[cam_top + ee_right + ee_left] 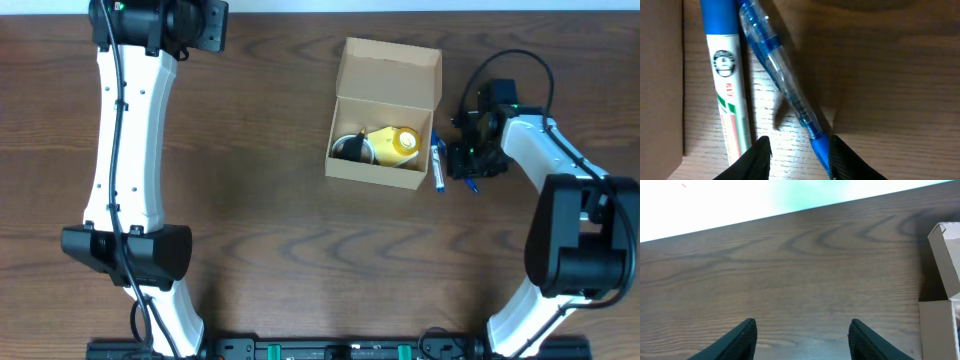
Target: Pack container
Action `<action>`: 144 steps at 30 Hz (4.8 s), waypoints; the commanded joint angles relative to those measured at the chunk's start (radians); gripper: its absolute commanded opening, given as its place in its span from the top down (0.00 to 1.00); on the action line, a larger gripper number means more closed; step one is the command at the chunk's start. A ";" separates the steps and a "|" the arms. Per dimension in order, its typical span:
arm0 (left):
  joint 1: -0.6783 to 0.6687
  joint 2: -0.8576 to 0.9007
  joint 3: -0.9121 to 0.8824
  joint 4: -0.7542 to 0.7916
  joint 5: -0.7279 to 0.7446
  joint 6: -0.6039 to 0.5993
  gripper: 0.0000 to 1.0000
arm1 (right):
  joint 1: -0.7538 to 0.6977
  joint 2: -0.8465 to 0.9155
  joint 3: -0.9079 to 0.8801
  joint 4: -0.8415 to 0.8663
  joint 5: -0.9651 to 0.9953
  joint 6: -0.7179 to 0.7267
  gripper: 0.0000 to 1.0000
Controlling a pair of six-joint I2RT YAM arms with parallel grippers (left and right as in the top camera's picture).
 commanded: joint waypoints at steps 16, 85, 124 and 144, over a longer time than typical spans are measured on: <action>-0.002 -0.016 0.009 -0.005 -0.016 0.019 0.40 | -0.023 0.033 -0.005 -0.008 0.010 0.038 0.59; -0.004 -0.022 0.010 -0.047 -0.005 0.007 0.38 | -0.126 0.166 0.147 -0.179 -0.261 -0.447 0.46; -0.004 -0.074 0.010 -0.063 0.014 -0.008 0.37 | -0.060 0.166 0.198 -0.166 -0.034 -0.340 0.55; -0.004 -0.074 0.010 -0.105 0.021 -0.016 0.38 | -0.026 0.181 0.168 -0.145 -0.056 -0.336 0.65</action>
